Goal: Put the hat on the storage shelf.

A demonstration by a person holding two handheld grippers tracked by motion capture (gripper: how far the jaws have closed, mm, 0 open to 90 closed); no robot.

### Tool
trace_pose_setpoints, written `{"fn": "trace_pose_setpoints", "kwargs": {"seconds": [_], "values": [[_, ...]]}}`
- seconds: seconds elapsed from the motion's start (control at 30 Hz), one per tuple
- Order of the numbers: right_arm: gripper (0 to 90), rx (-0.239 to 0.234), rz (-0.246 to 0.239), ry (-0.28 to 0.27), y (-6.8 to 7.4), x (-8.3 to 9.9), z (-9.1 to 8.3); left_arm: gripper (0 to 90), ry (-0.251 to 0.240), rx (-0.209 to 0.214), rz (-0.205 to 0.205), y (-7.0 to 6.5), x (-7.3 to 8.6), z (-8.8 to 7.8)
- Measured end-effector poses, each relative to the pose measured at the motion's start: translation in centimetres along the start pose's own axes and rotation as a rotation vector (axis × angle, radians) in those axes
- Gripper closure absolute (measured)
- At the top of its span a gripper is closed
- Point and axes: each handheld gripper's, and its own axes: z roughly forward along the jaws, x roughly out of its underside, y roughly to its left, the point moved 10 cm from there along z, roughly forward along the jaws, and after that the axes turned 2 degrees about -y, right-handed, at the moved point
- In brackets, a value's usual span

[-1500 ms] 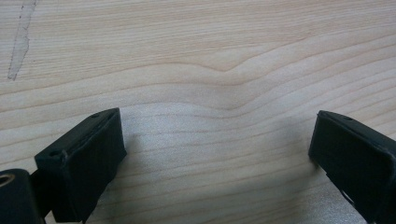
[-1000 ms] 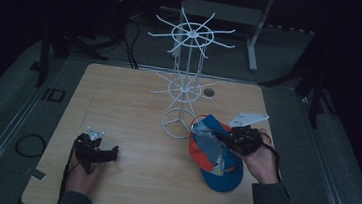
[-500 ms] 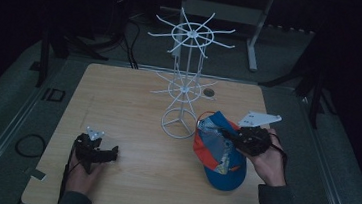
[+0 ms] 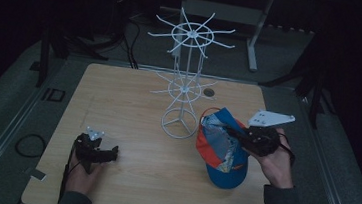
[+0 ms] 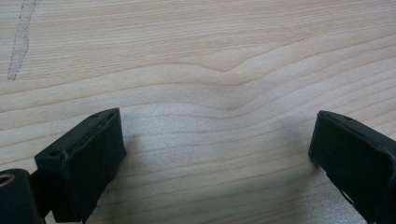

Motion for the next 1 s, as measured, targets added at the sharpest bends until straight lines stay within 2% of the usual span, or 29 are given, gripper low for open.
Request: {"fn": "trace_pose_setpoints", "kwargs": {"seconds": [0.57, 1.0], "values": [[88.9, -0.007, 0.012, -0.061, 0.0, -1.4, -1.8, 3.9, 0.002, 0.001, 0.000, 0.0, 0.0, 0.0], [88.8, 0.005, 0.015, -0.085, -0.2, -2.4, -2.6, 3.9, 0.002, 0.001, 0.001, 0.0, 0.0, 0.0]]}}
